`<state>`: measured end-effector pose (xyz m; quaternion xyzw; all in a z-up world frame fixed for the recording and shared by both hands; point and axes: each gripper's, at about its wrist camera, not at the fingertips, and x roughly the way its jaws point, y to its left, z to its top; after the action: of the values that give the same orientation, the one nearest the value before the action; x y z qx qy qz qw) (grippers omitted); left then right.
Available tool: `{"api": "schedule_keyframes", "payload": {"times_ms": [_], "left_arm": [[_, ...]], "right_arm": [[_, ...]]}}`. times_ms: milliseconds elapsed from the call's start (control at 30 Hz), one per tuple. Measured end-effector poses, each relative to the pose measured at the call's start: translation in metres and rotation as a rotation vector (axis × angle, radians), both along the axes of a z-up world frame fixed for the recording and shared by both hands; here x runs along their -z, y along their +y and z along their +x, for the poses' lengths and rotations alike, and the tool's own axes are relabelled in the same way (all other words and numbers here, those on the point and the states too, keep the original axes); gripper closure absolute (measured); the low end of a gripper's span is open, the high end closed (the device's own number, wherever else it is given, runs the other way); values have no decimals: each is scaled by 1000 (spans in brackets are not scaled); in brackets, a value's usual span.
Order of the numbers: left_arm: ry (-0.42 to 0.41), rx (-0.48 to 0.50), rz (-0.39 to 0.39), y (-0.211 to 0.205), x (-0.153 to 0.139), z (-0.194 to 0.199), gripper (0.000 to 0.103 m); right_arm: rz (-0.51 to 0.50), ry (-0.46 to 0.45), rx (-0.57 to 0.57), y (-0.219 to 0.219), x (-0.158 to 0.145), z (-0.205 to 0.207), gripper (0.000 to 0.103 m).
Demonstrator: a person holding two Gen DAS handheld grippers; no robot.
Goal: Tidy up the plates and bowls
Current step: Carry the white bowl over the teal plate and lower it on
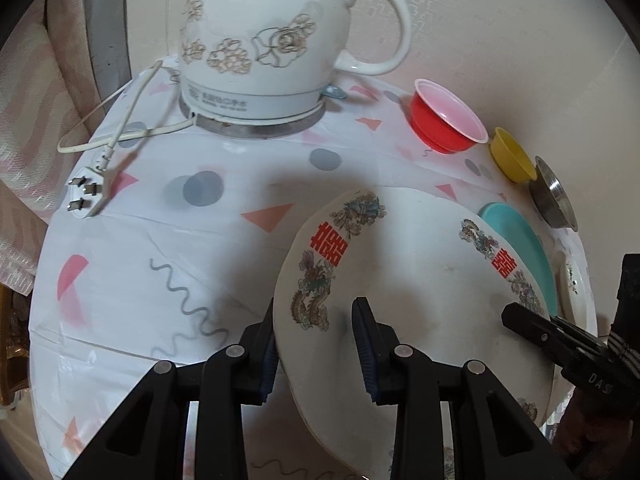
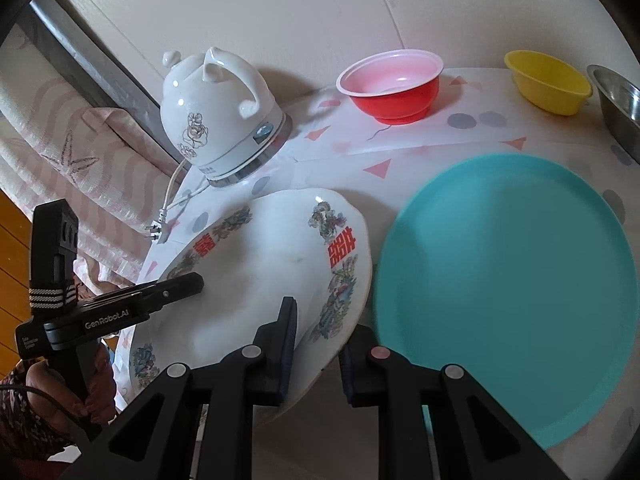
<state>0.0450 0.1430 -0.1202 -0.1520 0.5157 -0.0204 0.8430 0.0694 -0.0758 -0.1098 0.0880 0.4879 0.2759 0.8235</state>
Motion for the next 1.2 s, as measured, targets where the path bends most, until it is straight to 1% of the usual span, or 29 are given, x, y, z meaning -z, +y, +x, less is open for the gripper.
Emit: {"api": "schedule_keyframes", "payload": {"times_ms": [367,800,967,1200], "left_arm": [[-47,80,2,-39,-16,10,69],[-70,227,-5,-106,-28,34,69],[-60,265,-9,-131,-29,49,69],[-27,311,13,-160,-19,66,69]], "right_arm": [[31,-48,71,-34,-15,-14,84],[26,-94,227,-95,-31,-22,84],[17,-94,283,-117,-29,-22,84],[3,-69,343,-139,-17,-17,84]]}}
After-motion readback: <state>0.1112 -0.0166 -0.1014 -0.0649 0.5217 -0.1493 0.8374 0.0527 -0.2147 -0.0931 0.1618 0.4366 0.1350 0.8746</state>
